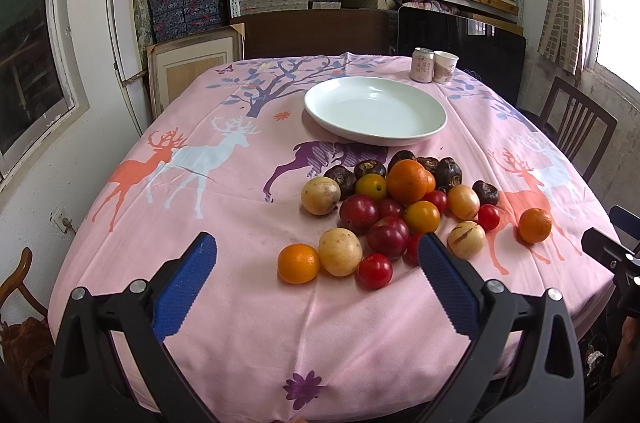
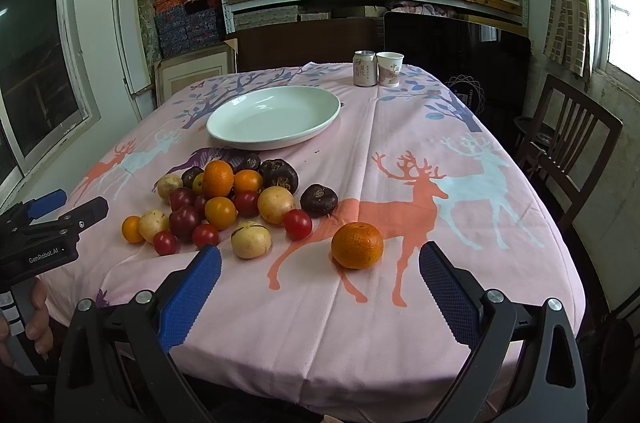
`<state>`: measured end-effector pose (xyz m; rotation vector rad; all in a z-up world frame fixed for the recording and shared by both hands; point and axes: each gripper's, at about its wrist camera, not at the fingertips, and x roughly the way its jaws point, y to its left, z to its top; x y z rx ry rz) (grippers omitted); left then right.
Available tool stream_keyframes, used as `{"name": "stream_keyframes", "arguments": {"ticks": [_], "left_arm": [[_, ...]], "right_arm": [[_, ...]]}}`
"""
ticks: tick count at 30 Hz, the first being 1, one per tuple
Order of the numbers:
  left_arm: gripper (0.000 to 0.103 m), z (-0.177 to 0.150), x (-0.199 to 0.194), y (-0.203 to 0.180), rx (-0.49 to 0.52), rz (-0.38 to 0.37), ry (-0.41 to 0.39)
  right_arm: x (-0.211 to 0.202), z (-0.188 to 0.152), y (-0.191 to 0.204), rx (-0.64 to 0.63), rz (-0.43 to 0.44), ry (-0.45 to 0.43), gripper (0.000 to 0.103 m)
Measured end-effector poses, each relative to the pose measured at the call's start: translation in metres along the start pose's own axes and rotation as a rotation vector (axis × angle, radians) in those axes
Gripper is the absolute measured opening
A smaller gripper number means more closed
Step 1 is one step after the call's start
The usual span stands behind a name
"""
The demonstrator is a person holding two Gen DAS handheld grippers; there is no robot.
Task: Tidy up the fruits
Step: 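Move both tools toward the fruit pile with fingers open, then grasp an orange with the left tool while the right tool grasps another orange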
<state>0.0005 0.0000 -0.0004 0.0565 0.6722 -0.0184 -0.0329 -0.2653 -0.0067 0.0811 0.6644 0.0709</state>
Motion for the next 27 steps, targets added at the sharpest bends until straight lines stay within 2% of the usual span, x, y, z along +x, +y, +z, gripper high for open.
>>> {"name": "stream_keyframes", "arguments": {"ticks": [6,9,16,18,20,22,24,26,27], "left_arm": [[0.099,0.000,0.000,0.000,0.000,0.003,0.000],[0.099,-0.003,0.008,0.005,0.013,0.032,0.015],[0.099,-0.030,0.055,0.056,-0.021,0.055,0.155],[0.099,-0.033,0.068,0.064,-0.041,0.026,0.178],[0.099,-0.034,0.075,0.065,-0.053,-0.026,0.159],[0.099,-0.035,0.080,0.058,-0.019,-0.029,0.146],[0.094,-0.037,0.085,0.049,0.029,-0.028,0.151],[0.071,-0.039,0.093,0.042,0.062,-0.043,0.181],[0.068,-0.040,0.096,0.040,0.066,-0.064,0.190]], "right_arm": [[0.000,0.000,0.000,-0.002,-0.002,0.000,0.099],[0.003,-0.002,0.000,-0.015,-0.012,0.007,0.099],[0.029,-0.018,-0.023,0.025,-0.036,0.095,0.099],[0.035,-0.020,-0.027,0.040,-0.033,0.115,0.099],[0.037,-0.020,-0.025,0.034,-0.030,0.120,0.099],[0.037,-0.021,-0.022,0.016,-0.028,0.118,0.099],[0.038,-0.021,-0.020,0.002,-0.030,0.122,0.099],[0.040,-0.021,-0.019,0.002,-0.031,0.129,0.099],[0.041,-0.022,-0.020,0.005,-0.032,0.133,0.099]]}}
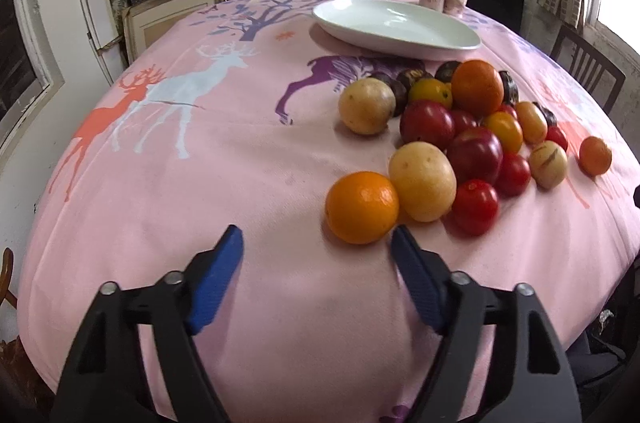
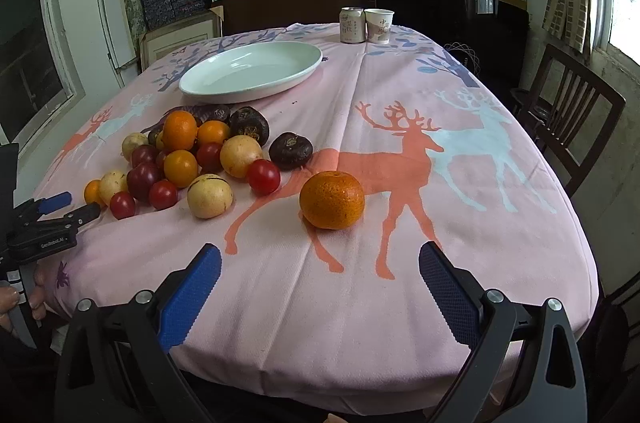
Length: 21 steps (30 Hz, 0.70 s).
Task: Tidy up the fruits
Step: 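Grasp an orange with the left tool while the right tool grasps another orange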
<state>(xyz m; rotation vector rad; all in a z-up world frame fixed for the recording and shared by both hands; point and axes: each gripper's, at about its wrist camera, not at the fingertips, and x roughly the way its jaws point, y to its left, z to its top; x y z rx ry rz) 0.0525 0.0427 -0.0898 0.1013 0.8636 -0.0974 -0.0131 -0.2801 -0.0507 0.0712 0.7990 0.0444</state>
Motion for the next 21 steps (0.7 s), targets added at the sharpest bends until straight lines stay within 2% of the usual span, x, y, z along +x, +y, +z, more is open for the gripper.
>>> {"name": "stream_keyframes", "arguments": {"ticks": [3,7,10,12,19,20,21], "left_arm": [[0.061,0.004,0.004,-0.002,0.021,-0.029,-0.025],[0.036,0.007,0.006,-0.013,0.077,-0.064,-0.045],[0.036,0.005,0.005,-0.018,0.075,-0.070,-0.066],[0.036,0.002,0.002,-0.016,0.053,-0.086,-0.073],[0.036,-0.005,-0.020,-0.008,0.032,-0.091,-0.109],[0.036,-0.004,-0.022,-0.007,0.030,-0.090,-0.115],[0.036,-0.004,-0.025,-0.007,0.029,-0.089,-0.119]], "right_arm": [[0.005,0.000,-0.002,0.003,-0.001,0.014,0.099],[0.009,-0.001,-0.005,-0.023,-0.017,0.010,0.099],[0.012,-0.002,-0.008,-0.047,-0.016,-0.010,0.098],[0.016,-0.001,-0.010,-0.050,0.009,-0.006,0.088],[0.040,0.017,-0.017,-0.003,0.027,-0.005,0.076],[0.044,0.020,-0.019,0.014,0.043,0.005,0.067],[0.050,0.023,-0.020,0.030,0.072,0.021,0.053]]}}
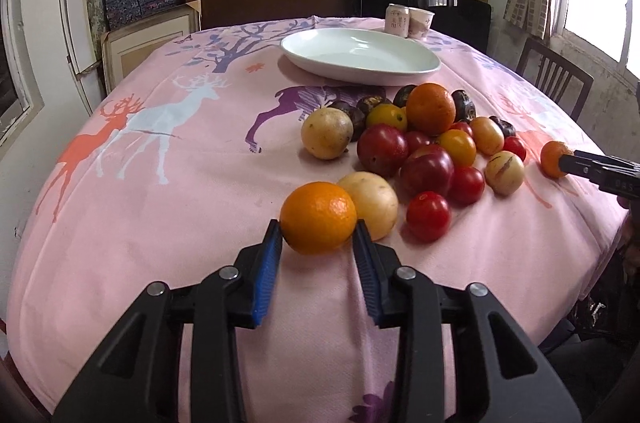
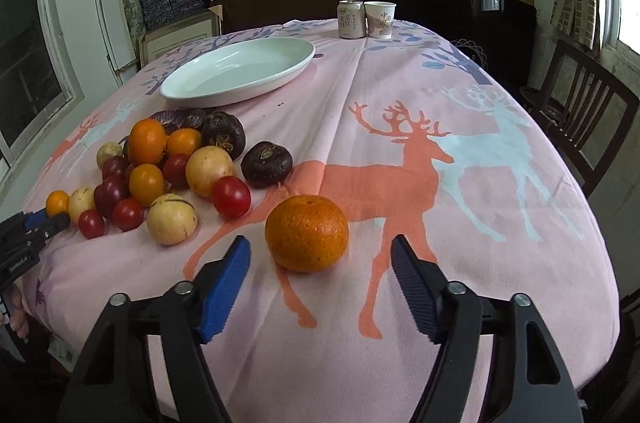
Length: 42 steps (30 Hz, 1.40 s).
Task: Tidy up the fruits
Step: 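Grasp an orange with the left tool while the right tool grasps another orange, then carry both oranges onto the white plate and open both tools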
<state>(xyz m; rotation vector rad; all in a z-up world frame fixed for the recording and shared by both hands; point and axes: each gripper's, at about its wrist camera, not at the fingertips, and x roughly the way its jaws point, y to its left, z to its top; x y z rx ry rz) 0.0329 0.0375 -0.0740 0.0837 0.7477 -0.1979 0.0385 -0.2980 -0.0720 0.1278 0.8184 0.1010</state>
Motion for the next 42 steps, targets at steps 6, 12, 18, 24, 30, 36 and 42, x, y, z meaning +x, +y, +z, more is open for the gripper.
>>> {"name": "stream_keyframes", "arguments": {"ticks": [6,12,18,24,30,36,42], "left_arm": [[0.036,0.000,-0.005,0.005,-0.022,0.000,-0.002],[0.036,0.021,-0.022,0.006,-0.014,-0.013,-0.066],[0.036,0.057,-0.013,-0.002,0.010,-0.055,-0.072],[0.036,0.121,0.036,-0.022,0.053,-0.113,-0.020],[0.036,0.176,0.120,-0.032,0.045,-0.098,0.091],[0.038,0.198,0.167,-0.022,-0.009,-0.077,0.164],[0.077,0.183,0.115,-0.013,-0.007,-0.060,0.034]], "right_arm": [[0.000,0.004,0.006,-0.016,0.021,-0.016,0.044],[-0.018,0.023,0.004,-0.015,0.083,-0.075,0.044],[-0.019,0.062,0.009,-0.016,0.136,-0.099,0.044],[0.014,0.118,0.027,-0.018,0.178,-0.073,0.044],[0.089,0.168,0.046,0.005,0.171,0.011,0.046],[0.118,0.192,0.053,0.034,0.138,-0.042,0.065],[0.080,0.161,0.048,0.013,0.153,-0.087,0.069]]}}
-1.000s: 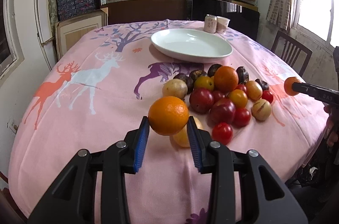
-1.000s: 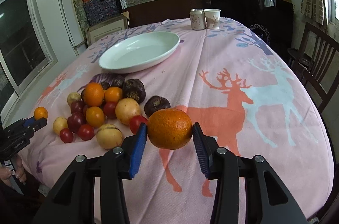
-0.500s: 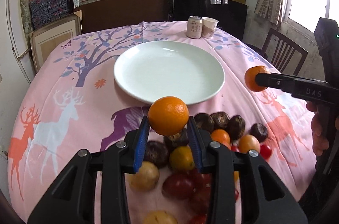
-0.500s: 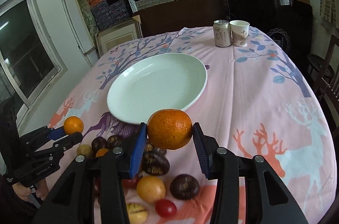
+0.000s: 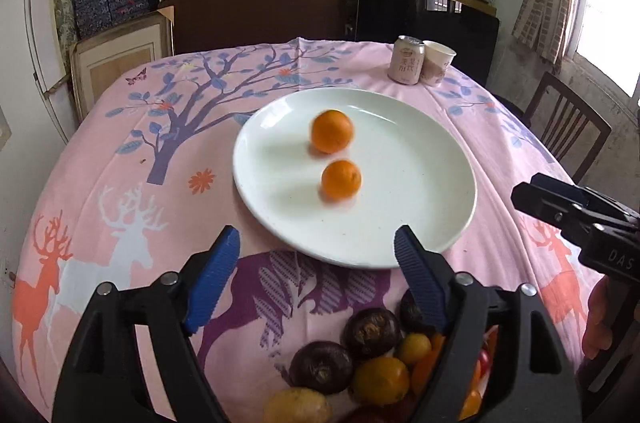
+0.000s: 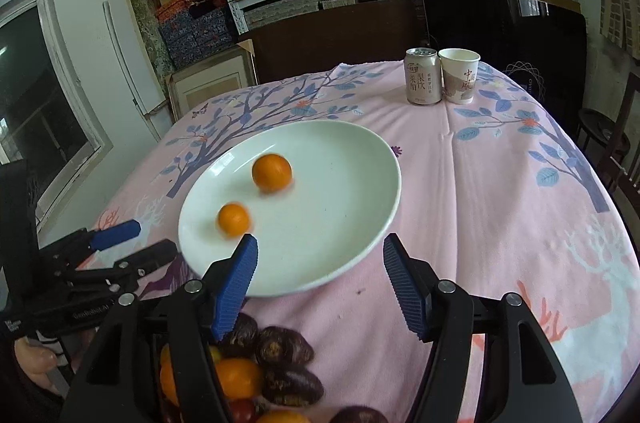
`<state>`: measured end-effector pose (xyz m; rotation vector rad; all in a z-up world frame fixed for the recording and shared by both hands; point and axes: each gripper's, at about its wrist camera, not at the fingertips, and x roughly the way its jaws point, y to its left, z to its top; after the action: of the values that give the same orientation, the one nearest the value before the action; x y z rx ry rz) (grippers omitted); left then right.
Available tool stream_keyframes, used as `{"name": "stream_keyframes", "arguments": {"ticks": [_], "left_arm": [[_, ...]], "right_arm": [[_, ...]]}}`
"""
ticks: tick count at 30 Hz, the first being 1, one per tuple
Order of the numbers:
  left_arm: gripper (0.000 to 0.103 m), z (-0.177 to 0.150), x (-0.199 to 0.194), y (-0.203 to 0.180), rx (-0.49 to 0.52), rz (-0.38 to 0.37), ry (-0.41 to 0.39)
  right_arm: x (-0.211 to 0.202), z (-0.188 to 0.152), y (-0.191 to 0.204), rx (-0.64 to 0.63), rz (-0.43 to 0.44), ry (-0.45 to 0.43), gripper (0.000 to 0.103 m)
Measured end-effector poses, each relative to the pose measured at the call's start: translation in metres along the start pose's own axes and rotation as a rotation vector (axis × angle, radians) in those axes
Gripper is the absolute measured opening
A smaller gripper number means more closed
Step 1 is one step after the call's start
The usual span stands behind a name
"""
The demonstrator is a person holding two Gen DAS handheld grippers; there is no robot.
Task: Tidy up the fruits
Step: 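Carry both oranges onto the white plate and open both tools, then grasp a pale yellow fruit with the left tool while the right grasps a red tomato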
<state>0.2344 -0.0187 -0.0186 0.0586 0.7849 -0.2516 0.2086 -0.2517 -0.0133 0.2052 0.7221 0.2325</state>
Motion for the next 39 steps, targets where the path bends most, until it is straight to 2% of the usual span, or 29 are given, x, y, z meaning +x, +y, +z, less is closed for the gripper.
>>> {"name": "stream_keyframes", "arguments": {"ticks": [2,5,10,16,21,23,25,26,29,31,34,36,37,39], "left_arm": [[0.077,-0.014,-0.017,-0.002,0.015,-0.014,-0.005],[0.077,-0.043,-0.039,-0.005,0.056,-0.022,0.004],[0.078,-0.103,-0.065,0.005,0.079,0.000,0.047],[0.077,-0.152,-0.084,0.005,0.112,0.012,0.092],[0.077,-0.167,-0.082,0.002,0.122,0.016,0.103],[0.062,-0.169,-0.072,0.002,0.119,0.015,0.121],[0.054,-0.167,-0.064,0.000,0.101,-0.007,0.121],[0.041,-0.166,-0.064,-0.001,0.095,-0.030,0.107],[0.041,-0.168,-0.064,-0.001,0.079,-0.037,0.067],[0.041,-0.167,-0.070,0.006,0.041,-0.077,0.033],[0.041,-0.166,-0.075,0.017,-0.022,-0.102,0.001],[0.041,-0.166,-0.074,0.016,-0.017,-0.099,0.006],[0.041,-0.166,-0.073,0.013,-0.006,-0.092,0.008],[0.041,-0.165,-0.072,0.010,0.011,-0.089,0.021]], "right_arm": [[-0.014,-0.015,-0.004,0.017,0.031,0.001,0.070],[-0.035,-0.040,-0.013,0.028,0.025,-0.013,0.072],[-0.059,-0.079,-0.032,0.030,-0.048,-0.024,0.075],[-0.046,-0.106,-0.069,0.139,-0.054,0.042,0.075],[-0.048,-0.108,-0.068,0.142,-0.048,0.023,0.075],[-0.049,-0.108,-0.067,0.138,-0.052,0.015,0.075],[-0.051,-0.109,-0.068,0.139,-0.047,0.009,0.075],[-0.051,-0.109,-0.067,0.137,-0.043,0.006,0.075],[-0.052,-0.112,-0.060,0.088,-0.013,0.025,0.075],[-0.052,-0.116,-0.048,0.009,0.026,0.051,0.075],[-0.057,-0.127,-0.024,-0.152,0.095,0.064,0.073],[-0.057,-0.134,-0.009,-0.241,0.092,0.081,0.060],[-0.056,-0.137,-0.002,-0.275,0.075,0.089,0.057],[-0.052,-0.138,0.005,-0.303,0.050,0.105,0.041]]}}
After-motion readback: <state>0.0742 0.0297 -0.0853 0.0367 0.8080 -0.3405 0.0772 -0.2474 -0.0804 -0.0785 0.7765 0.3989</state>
